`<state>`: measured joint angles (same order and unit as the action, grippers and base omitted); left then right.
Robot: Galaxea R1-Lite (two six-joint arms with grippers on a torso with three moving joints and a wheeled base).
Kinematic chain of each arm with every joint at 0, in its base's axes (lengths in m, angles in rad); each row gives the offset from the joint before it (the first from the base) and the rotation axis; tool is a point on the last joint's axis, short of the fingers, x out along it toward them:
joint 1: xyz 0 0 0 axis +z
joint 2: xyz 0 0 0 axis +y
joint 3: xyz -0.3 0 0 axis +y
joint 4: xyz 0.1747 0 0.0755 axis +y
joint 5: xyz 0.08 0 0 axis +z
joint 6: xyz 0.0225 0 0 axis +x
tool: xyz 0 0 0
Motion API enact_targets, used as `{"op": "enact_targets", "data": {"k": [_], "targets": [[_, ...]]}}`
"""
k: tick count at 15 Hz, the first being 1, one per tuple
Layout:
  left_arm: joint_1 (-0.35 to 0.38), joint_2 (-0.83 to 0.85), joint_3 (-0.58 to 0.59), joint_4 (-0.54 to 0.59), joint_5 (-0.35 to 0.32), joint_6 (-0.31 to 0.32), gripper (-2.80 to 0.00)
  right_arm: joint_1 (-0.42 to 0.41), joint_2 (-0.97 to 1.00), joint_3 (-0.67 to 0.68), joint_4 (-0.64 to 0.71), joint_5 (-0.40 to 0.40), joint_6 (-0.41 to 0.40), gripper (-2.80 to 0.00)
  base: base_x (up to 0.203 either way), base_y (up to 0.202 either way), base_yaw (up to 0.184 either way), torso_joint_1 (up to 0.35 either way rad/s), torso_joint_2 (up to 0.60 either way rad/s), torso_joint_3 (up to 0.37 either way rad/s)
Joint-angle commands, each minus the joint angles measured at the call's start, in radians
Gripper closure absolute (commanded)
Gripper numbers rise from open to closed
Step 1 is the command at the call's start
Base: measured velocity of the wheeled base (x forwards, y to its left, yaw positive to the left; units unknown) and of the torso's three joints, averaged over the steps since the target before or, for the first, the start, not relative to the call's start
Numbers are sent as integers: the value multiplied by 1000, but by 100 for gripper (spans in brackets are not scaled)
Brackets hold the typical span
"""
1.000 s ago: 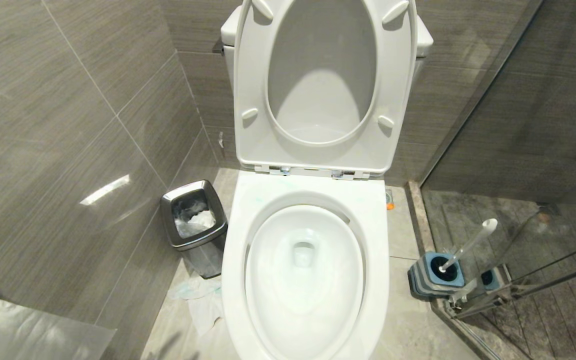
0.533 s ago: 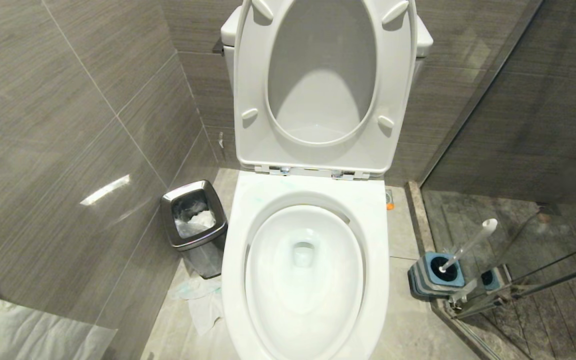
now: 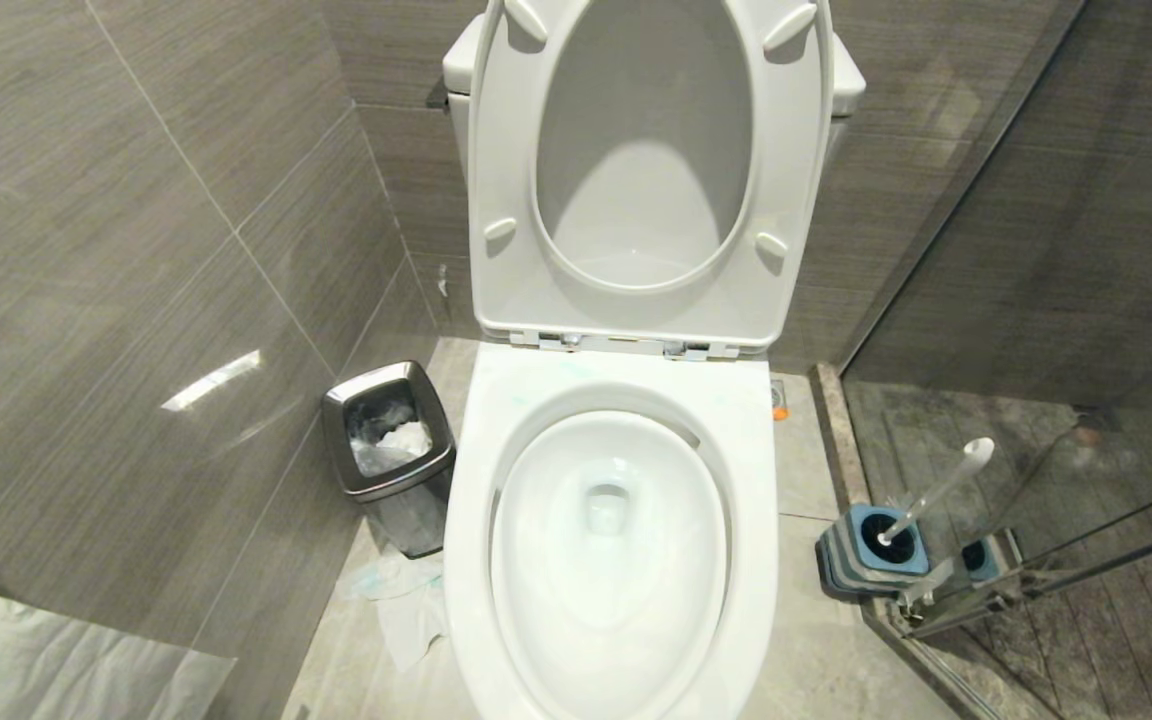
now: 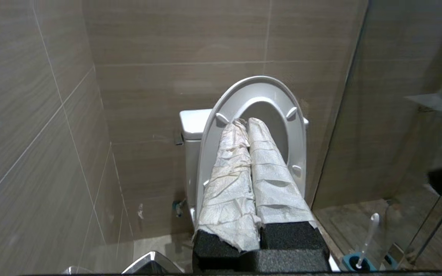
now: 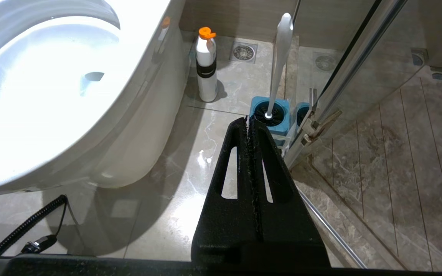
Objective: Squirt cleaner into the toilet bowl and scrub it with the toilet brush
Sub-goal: Pour in the cleaning agent
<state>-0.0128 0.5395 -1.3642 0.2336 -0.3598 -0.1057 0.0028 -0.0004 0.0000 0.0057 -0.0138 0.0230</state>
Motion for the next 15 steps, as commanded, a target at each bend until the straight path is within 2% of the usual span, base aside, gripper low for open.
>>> {"op": "enact_targets", "data": {"k": [1,6,13,15], "targets": [[-1,-105,37,9,-5,0,0,0,0,2,0,0,0,0,0,0,0,0,0,0],[18,-256,164,12,-10,-9,0,0,0,2,0,0,0,0,0,0,0,0,0,0],[24,-460,460,8,-5,-4,0,0,0,2,0,0,0,0,0,0,0,0,0,0],[22,-506,510,5,-3,-1,0,0,0,2,0,0,0,0,0,0,0,0,0,0]]}}
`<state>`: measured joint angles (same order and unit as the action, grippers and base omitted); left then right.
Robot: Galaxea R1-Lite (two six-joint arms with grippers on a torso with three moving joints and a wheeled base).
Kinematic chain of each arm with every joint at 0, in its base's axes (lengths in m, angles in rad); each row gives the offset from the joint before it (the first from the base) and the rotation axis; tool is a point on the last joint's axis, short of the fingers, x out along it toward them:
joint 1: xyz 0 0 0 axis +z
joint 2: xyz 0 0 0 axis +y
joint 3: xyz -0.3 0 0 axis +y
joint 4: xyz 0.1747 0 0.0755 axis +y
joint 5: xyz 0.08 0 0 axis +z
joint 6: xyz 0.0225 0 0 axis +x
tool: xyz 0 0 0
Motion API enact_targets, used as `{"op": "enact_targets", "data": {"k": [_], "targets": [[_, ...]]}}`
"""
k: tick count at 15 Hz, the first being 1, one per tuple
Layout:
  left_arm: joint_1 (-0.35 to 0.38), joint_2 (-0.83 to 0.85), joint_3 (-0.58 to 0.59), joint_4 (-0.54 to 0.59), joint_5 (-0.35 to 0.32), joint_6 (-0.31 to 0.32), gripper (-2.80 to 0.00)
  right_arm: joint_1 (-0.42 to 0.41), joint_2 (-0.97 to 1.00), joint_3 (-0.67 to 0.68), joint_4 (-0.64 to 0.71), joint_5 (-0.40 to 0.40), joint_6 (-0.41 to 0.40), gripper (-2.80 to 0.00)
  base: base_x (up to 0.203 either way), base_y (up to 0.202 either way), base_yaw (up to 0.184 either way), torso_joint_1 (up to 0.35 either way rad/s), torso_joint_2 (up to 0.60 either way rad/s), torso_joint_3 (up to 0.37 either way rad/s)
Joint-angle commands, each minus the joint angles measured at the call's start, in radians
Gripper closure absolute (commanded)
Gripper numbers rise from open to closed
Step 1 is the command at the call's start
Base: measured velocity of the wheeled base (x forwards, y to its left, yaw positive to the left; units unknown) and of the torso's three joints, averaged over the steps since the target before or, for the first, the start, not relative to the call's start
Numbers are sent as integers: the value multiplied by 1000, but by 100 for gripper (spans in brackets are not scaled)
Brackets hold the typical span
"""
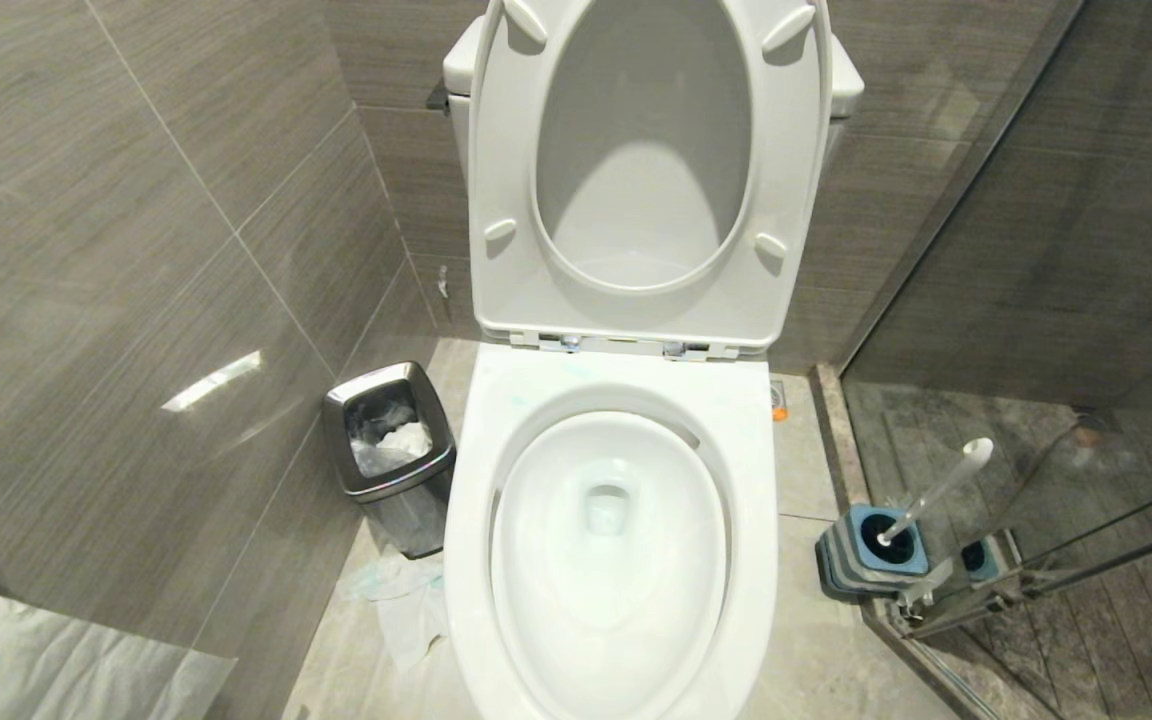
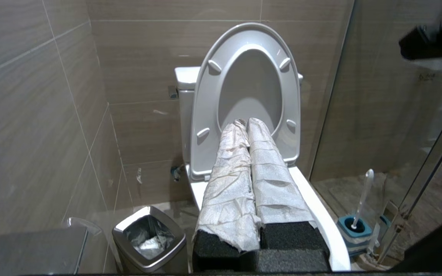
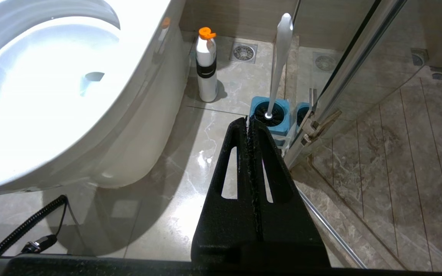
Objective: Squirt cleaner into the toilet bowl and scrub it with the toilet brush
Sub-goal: Pour in the cleaning agent
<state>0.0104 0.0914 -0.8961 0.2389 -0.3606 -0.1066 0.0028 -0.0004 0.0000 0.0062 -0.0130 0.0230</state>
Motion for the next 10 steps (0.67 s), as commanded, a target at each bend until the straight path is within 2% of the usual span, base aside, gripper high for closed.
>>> {"op": "enact_targets", "data": {"k": [1,5,8,10], "targets": [[-1,-81,71,-1,-3,2,0,0,0,2,0,-1,0,0,0,0,0,0,0,0],[-1,-90,130,-61,0,27,0,0,0,2,0,-1,0,0,0,0,0,0,0,0],[-2,-90,236,-118,3,125,0,0,0,2,0,-1,0,0,0,0,0,0,0,0],[-2,-90,329,-152,22,161,0,0,0,2,0,-1,0,0,0,0,0,0,0,0]]}}
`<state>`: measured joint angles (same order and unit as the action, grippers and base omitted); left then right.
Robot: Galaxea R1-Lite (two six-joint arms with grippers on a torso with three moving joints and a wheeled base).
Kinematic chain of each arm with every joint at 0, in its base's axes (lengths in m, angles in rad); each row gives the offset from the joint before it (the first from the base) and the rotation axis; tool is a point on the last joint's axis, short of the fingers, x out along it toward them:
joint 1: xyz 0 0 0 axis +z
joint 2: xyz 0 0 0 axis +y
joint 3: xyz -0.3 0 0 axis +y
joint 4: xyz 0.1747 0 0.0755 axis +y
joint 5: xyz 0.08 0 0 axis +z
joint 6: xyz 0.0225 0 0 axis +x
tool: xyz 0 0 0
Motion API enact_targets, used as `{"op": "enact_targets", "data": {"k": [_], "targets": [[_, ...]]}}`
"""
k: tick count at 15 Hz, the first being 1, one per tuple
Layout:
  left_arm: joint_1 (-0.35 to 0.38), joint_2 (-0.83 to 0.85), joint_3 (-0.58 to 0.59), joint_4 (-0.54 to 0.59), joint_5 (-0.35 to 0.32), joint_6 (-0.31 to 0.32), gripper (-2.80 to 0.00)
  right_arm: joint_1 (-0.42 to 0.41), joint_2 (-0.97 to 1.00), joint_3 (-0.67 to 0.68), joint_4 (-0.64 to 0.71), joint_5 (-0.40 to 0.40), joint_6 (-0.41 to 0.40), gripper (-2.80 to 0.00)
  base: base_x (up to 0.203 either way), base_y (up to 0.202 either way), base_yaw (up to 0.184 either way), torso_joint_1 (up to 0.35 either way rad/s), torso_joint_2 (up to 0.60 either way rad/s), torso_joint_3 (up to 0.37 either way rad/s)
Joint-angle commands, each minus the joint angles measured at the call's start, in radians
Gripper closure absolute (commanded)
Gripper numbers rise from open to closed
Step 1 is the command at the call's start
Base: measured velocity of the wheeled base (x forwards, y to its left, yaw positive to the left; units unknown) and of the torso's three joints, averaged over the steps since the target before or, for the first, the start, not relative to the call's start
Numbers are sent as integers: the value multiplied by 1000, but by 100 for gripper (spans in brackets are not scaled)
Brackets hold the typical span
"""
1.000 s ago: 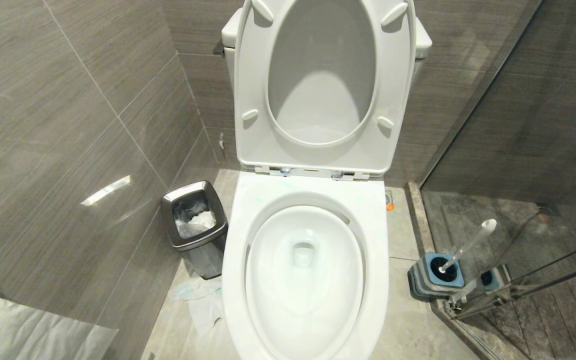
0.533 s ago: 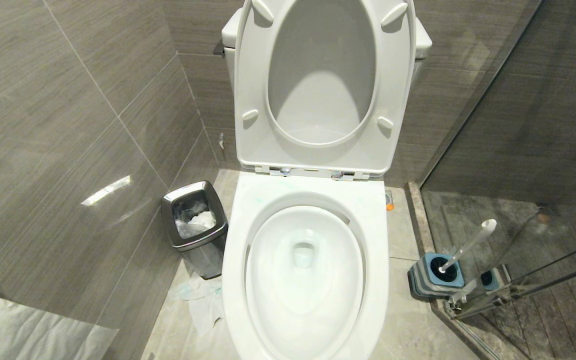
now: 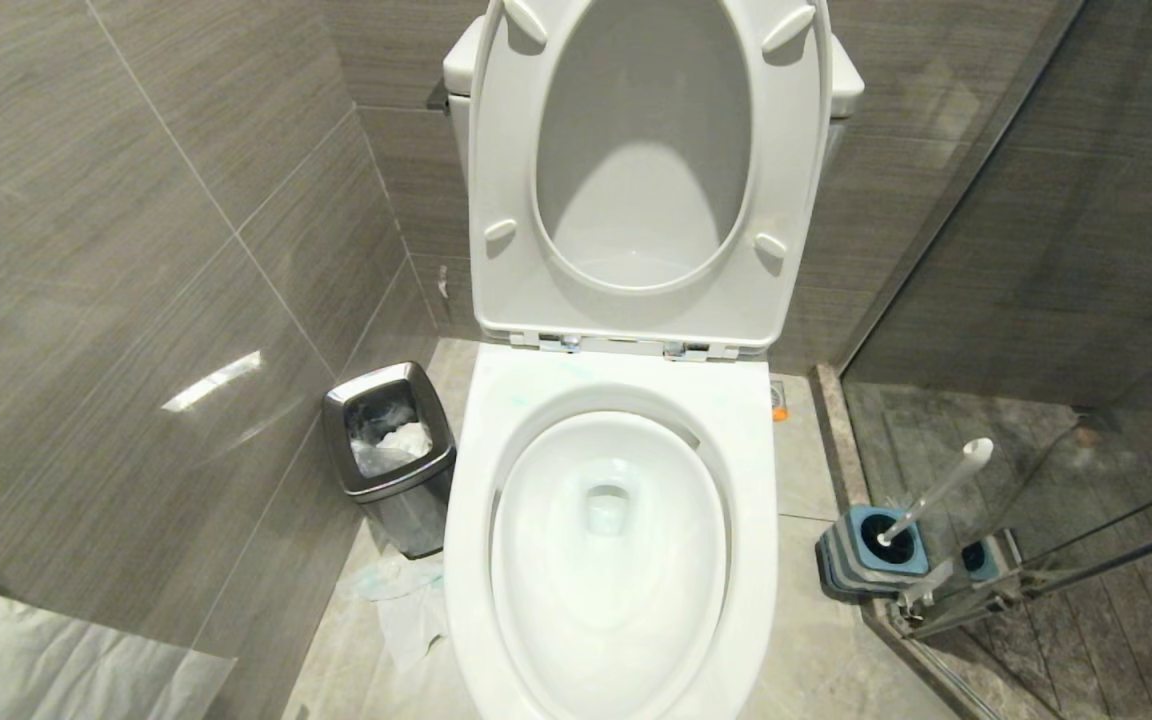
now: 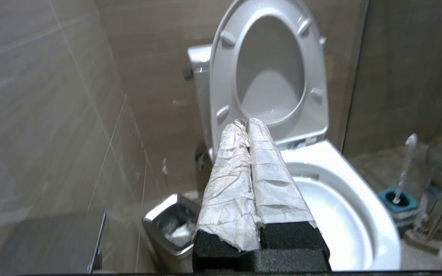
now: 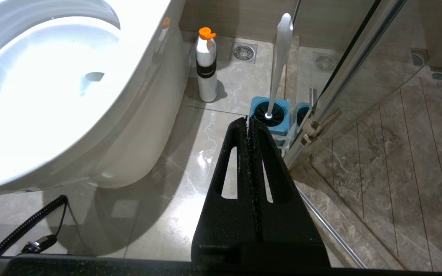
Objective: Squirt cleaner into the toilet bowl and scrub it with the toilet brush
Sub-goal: Pour in the cleaning agent
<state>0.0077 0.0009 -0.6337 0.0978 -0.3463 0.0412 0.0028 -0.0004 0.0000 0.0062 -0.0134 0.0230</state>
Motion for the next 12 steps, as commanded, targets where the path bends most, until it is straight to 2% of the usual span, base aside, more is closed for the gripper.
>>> {"op": "enact_targets", "data": {"k": [1,5,11,12], "targets": [[1,1,116,-33,19,27,0,0,0,2,0,0,0,0,0,0,0,0,0,0],[0,1,338,-171,35,62,0,0,0,2,0,0,0,0,0,0,0,0,0,0],[1,1,624,-383,57,70,0,0,0,2,0,0,0,0,0,0,0,0,0,0],[0,1,635,-380,86,72,0,0,0,0,0,0,0,0,0,0,0,0,0,0]]}}
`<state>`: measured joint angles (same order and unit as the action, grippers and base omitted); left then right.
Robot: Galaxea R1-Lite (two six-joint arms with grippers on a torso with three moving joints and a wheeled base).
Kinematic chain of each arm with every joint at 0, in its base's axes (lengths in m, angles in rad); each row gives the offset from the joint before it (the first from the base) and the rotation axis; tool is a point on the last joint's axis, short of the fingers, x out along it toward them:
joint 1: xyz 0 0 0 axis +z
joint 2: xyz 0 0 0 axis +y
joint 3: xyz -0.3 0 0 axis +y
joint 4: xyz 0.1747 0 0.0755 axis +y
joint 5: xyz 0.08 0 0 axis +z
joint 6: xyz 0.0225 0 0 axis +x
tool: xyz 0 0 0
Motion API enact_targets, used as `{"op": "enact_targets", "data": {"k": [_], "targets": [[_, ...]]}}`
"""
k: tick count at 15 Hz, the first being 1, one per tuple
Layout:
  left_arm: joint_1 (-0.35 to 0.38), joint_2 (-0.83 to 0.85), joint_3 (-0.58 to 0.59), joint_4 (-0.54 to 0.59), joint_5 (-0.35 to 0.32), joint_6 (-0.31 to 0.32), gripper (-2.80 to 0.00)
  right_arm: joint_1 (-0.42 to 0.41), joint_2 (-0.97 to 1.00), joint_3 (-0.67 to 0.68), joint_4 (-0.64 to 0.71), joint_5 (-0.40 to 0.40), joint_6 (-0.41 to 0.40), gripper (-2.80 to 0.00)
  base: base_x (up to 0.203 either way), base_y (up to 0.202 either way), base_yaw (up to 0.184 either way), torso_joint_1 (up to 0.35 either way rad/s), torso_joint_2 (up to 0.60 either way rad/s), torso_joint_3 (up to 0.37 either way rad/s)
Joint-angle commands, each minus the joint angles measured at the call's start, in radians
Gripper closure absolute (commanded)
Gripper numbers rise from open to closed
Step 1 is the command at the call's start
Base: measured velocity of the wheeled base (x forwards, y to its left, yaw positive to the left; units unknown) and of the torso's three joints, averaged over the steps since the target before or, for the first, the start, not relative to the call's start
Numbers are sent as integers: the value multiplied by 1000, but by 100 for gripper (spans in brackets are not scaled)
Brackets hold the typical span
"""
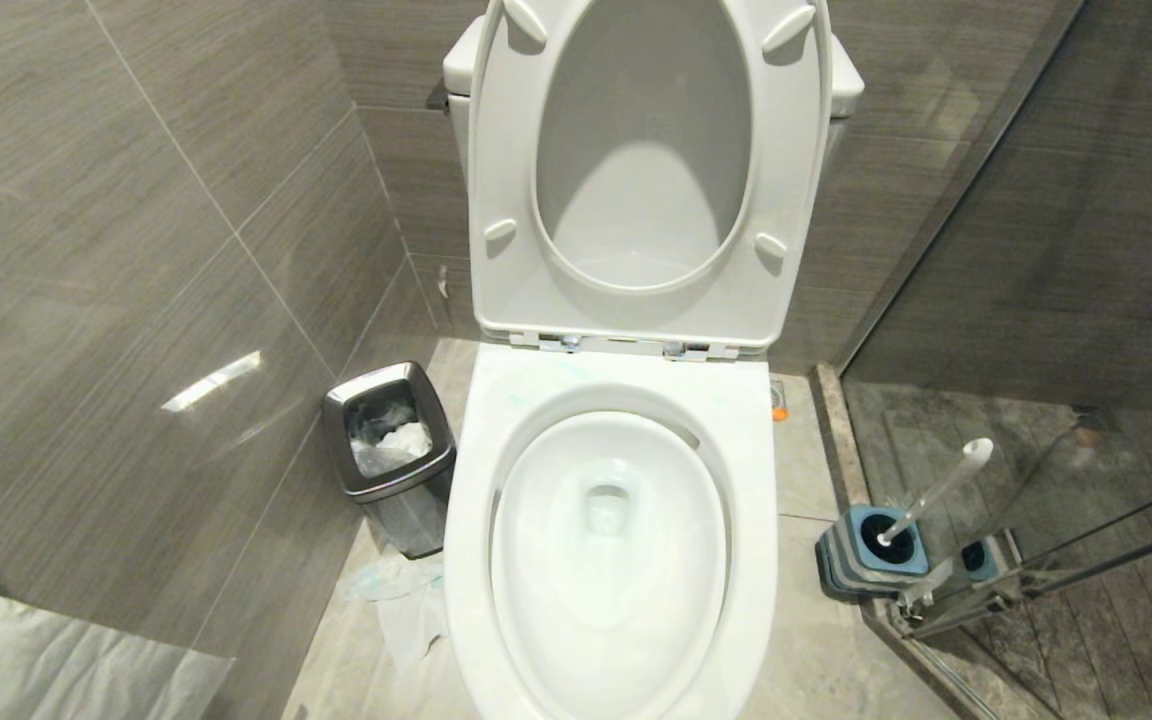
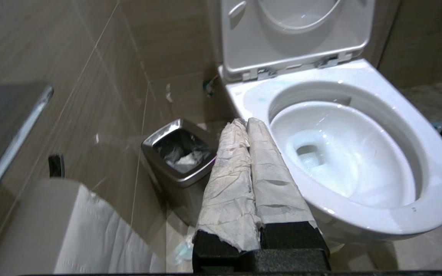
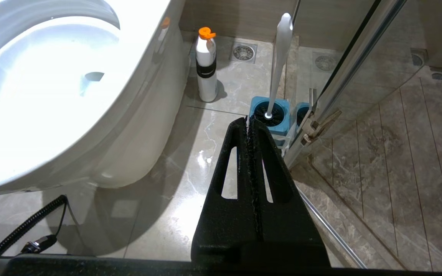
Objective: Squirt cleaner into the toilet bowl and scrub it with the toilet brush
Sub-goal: Pour in the cleaning agent
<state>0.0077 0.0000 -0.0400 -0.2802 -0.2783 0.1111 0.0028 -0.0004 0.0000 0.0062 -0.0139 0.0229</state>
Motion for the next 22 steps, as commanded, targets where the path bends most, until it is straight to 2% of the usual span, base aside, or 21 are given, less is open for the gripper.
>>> {"op": "enact_targets", "data": {"k": [1,3,6,8,10,22], "targets": [[0,2,42,17,47,13,0,0,0,2,0,0,0,0,0,0,0,0,0,0],[0,2,42,102,72,28,0,0,0,2,0,0,0,0,0,0,0,0,0,0],[0,2,42,174,179,30,0,0,0,2,0,0,0,0,0,0,0,0,0,0],[0,2,42,231,221,23,0,0,0,2,0,0,0,0,0,0,0,0,0,0],[1,2,33,306,231,10,0,0,0,2,0,0,0,0,0,0,0,0,0,0],[0,2,35,303,232,7,0,0,0,2,0,0,0,0,0,0,0,0,0,0]]}}
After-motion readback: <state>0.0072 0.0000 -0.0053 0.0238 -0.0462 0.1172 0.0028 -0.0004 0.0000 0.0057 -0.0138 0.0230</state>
